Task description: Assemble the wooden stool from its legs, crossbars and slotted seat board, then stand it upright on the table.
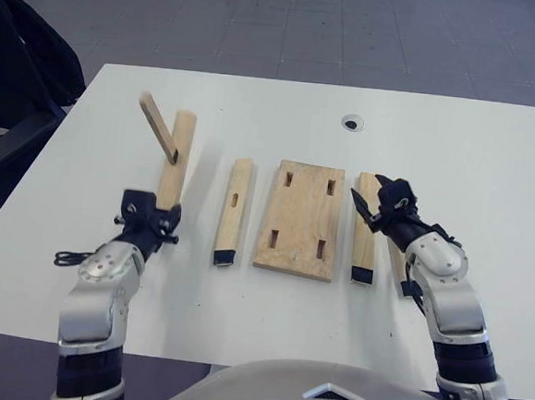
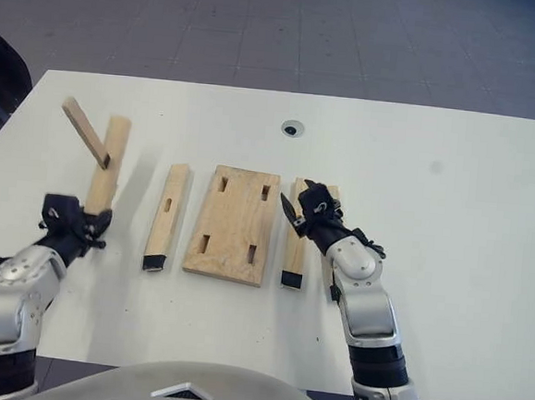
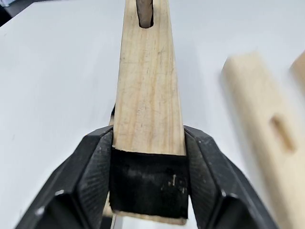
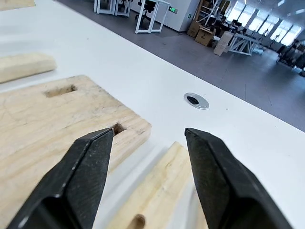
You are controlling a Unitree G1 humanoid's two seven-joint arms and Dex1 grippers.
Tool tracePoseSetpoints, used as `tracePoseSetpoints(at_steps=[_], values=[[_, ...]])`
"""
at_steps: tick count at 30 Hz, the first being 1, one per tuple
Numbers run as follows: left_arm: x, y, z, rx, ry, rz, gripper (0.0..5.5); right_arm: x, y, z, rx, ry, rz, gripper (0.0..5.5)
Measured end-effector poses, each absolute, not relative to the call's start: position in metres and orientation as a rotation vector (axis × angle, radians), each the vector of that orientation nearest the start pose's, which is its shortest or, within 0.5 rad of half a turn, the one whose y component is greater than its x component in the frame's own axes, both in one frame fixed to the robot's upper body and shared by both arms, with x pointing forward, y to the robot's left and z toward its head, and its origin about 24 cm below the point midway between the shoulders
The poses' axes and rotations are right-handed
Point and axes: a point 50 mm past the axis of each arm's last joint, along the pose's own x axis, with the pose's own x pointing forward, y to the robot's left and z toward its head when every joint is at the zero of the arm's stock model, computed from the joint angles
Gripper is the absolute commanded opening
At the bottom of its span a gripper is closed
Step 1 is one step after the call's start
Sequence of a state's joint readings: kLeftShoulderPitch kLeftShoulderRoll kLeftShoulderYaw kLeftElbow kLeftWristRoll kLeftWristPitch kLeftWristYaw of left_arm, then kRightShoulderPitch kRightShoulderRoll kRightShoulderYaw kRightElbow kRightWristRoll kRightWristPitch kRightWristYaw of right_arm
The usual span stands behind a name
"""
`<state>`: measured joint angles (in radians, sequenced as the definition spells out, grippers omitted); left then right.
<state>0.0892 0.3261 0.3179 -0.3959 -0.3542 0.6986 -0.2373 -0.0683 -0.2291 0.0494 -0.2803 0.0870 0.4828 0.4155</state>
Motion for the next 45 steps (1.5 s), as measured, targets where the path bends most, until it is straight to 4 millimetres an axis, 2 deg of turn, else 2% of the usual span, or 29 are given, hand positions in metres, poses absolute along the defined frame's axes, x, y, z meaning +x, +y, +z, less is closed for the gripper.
tracePoseSetpoints(at_steps=[2,5,9,12,14,16,22,29,37,43,45], values=[[0.241,0.231,0.11,-0.233,0.164,-0.194,2.08,0.26,-0.149,0.083,0.096,0.243,0.558,3.54],[0.253,0.208,0.139,-0.439,0.099,-0.438,2.07,0.263,-0.149,0.095,0.381,0.311,0.673,4.11],[0.246,0.18,0.151,-0.63,0.152,-0.779,2.07,0.27,-0.151,0.122,0.744,0.328,0.882,4.73],[0.237,0.17,0.153,-0.692,0.224,-0.973,2.07,0.272,-0.156,0.141,0.942,0.311,1.051,5.34],[0.234,0.166,0.152,-0.72,0.262,-1.041,2.07,0.274,-0.157,0.151,1.013,0.289,1.126,5.5],[0.235,0.165,0.149,-0.743,0.285,-1.057,2.07,0.275,-0.156,0.16,1.014,0.279,1.174,5.5],[0.232,0.147,0.157,-0.792,0.296,-1.191,2.07,0.271,-0.134,0.161,0.947,0.364,1.263,5.5],[0.228,0.14,0.157,-0.778,0.332,-1.239,2.07,0.272,-0.124,0.172,0.961,0.336,1.329,5.5],[0.225,0.137,0.156,-0.772,0.359,-1.269,2.07,0.273,-0.128,0.173,0.998,0.346,1.34,4.18],[0.224,0.141,0.156,-0.76,0.368,-1.272,2.07,0.274,-0.129,0.173,0.987,0.343,1.334,2.8],[0.224,0.141,0.154,-0.763,0.373,-1.268,2.07,0.274,-0.129,0.174,0.986,0.342,1.341,2.53]])
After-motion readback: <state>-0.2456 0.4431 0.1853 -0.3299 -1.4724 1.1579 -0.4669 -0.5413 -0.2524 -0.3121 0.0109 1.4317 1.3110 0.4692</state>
